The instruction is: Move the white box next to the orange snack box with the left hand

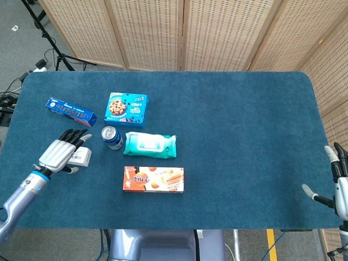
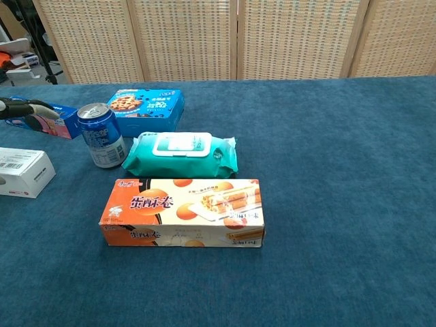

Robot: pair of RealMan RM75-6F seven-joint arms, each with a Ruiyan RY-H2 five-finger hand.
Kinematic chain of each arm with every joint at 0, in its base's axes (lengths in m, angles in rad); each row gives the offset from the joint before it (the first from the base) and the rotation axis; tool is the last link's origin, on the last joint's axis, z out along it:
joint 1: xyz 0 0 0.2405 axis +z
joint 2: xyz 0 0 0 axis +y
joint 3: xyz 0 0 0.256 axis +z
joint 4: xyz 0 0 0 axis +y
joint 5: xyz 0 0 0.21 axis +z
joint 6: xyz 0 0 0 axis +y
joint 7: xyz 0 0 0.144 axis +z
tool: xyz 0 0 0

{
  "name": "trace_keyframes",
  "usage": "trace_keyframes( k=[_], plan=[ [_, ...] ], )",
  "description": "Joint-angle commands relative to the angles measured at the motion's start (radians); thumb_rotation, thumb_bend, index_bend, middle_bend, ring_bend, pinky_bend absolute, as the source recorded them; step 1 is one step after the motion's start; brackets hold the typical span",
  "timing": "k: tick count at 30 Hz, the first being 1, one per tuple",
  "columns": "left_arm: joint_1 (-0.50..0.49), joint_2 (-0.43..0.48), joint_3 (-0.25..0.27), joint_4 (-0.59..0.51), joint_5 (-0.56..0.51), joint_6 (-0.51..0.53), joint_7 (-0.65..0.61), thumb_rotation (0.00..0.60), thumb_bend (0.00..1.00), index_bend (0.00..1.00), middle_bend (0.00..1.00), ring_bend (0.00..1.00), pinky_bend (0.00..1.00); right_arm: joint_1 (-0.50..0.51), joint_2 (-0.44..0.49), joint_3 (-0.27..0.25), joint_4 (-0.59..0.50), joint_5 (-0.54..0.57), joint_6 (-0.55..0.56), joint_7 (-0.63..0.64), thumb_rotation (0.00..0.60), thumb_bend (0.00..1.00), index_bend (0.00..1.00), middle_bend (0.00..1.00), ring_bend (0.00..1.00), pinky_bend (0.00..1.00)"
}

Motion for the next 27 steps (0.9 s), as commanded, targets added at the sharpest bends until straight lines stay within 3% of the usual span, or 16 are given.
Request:
trace_keyframes(
  k=[1, 7, 14, 20, 27],
  plan=[
    [-0.028, -0.024, 0.008, 0.031, -0.023, -0.044, 0.049, 0.6, 0.0, 0.13, 0.01, 0.0, 0.01, 0.001, 0.0, 0.001, 0.001, 0.002, -0.002, 0.002, 0.6, 0.0, 0.0, 0.0, 0.0, 0.0],
    [-0.044, -0.045, 0.021, 0.065, -0.061, -0.092, 0.085, 0.6, 0.0, 0.22, 0.11, 0.01, 0.1, 0.001, -0.001, 0.003, 0.002, 0.006, -0.004, 0.004, 0.6, 0.0, 0.0, 0.0, 0.0, 0.0],
    [-0.051, -0.094, 0.03, 0.136, -0.099, -0.103, 0.056, 0.6, 0.02, 0.33, 0.29, 0.19, 0.25, 0.003, -0.002, 0.001, 0.0, 0.004, -0.008, 0.001, 0.6, 0.0, 0.0, 0.0, 0.0, 0.0],
    [-0.042, -0.102, 0.038, 0.149, -0.084, -0.047, 0.008, 0.6, 0.09, 0.46, 0.44, 0.34, 0.35, 0.003, -0.001, 0.002, 0.001, 0.007, -0.011, 0.009, 0.6, 0.0, 0.0, 0.0, 0.0, 0.0],
    [0.007, -0.03, 0.051, 0.064, -0.059, 0.06, -0.168, 0.6, 0.11, 0.49, 0.47, 0.36, 0.36, 0.0, 0.004, 0.0, -0.002, 0.001, -0.004, 0.022, 0.6, 0.0, 0.0, 0.0, 0.0, 0.0]
  ],
)
